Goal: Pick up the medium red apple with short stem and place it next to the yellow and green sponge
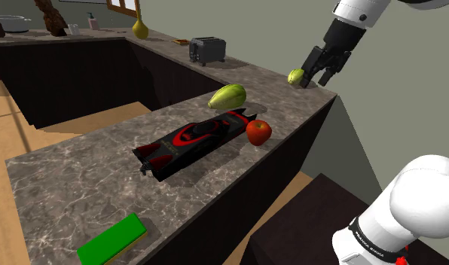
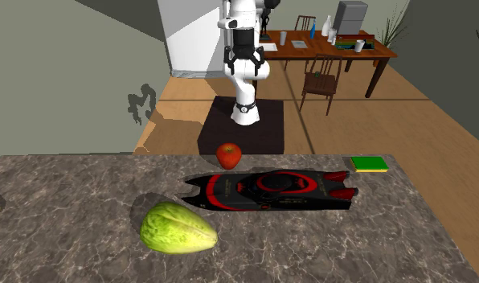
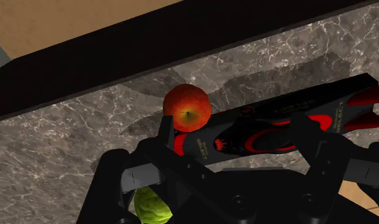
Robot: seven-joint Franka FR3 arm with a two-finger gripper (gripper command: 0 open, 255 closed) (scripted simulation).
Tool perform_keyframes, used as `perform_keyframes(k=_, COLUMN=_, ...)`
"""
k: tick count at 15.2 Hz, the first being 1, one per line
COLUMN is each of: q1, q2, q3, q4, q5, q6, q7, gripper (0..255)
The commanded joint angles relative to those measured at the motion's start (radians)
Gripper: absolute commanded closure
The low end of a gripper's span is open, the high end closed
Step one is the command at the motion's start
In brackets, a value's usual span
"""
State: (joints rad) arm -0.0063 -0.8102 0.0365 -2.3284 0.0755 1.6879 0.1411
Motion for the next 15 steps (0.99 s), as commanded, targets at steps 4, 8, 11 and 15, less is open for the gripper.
perform_keyframes(k=4, q1=-0.005, q2=0.074, q3=-0.004, q4=-0.028, q5=-0.009, q6=0.089, q7=-0.016, gripper=0)
perform_keyframes(k=8, q1=-0.012, q2=0.187, q3=-0.011, q4=-0.047, q5=-0.021, q6=0.205, q7=-0.035, gripper=0)
perform_keyframes(k=11, q1=-0.017, q2=0.282, q3=-0.015, q4=-0.048, q5=-0.029, q6=0.288, q7=-0.048, gripper=0)
perform_keyframes(k=15, q1=-0.024, q2=0.419, q3=-0.021, q4=-0.031, q5=-0.041, q6=0.392, q7=-0.062, gripper=0)
